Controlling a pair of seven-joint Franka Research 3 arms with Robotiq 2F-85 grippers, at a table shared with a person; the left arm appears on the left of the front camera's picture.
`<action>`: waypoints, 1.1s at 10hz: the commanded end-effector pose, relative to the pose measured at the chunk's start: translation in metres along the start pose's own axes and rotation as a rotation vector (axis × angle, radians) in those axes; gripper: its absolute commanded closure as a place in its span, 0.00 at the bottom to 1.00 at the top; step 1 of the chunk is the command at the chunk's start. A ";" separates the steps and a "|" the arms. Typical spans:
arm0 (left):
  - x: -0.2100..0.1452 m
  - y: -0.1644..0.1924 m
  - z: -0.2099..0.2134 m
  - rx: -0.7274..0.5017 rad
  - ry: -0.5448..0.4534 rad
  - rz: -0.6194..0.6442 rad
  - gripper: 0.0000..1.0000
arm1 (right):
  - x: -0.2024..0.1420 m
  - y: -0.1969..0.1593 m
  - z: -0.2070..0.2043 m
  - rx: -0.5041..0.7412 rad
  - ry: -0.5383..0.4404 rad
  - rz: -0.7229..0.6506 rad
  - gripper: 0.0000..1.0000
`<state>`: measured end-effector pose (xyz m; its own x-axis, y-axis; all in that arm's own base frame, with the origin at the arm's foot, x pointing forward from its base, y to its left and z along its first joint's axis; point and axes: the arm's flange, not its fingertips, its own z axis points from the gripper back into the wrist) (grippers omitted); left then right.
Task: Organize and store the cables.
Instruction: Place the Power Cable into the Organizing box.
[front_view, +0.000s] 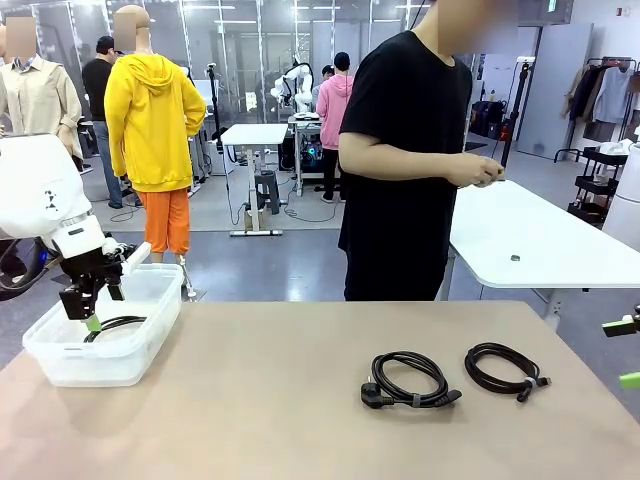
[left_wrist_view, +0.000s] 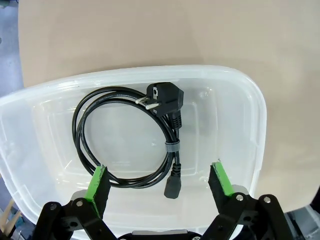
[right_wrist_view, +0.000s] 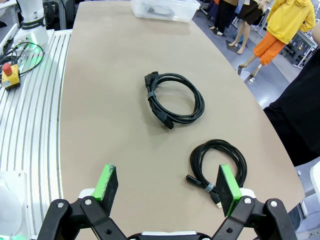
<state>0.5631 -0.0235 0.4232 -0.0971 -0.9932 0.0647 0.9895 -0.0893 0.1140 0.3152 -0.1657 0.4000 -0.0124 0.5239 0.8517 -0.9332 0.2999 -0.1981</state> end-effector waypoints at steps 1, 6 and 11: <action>-0.002 0.000 0.000 0.001 0.008 -0.003 0.00 | 0.004 0.001 0.001 0.002 0.000 -0.019 0.00; 0.000 0.000 0.000 0.000 0.000 0.000 0.00 | 0.004 0.001 0.001 0.002 0.000 -0.019 0.00; 0.034 -0.079 0.119 0.191 -0.182 0.386 0.00 | 0.004 0.001 0.001 0.002 0.000 -0.019 0.00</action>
<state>0.5029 -0.0386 0.5421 0.1620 -0.9541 0.2520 0.9436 0.2245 0.2434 0.3154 -0.1654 0.4000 -0.0124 0.5246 0.8512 -0.9335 0.2990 -0.1979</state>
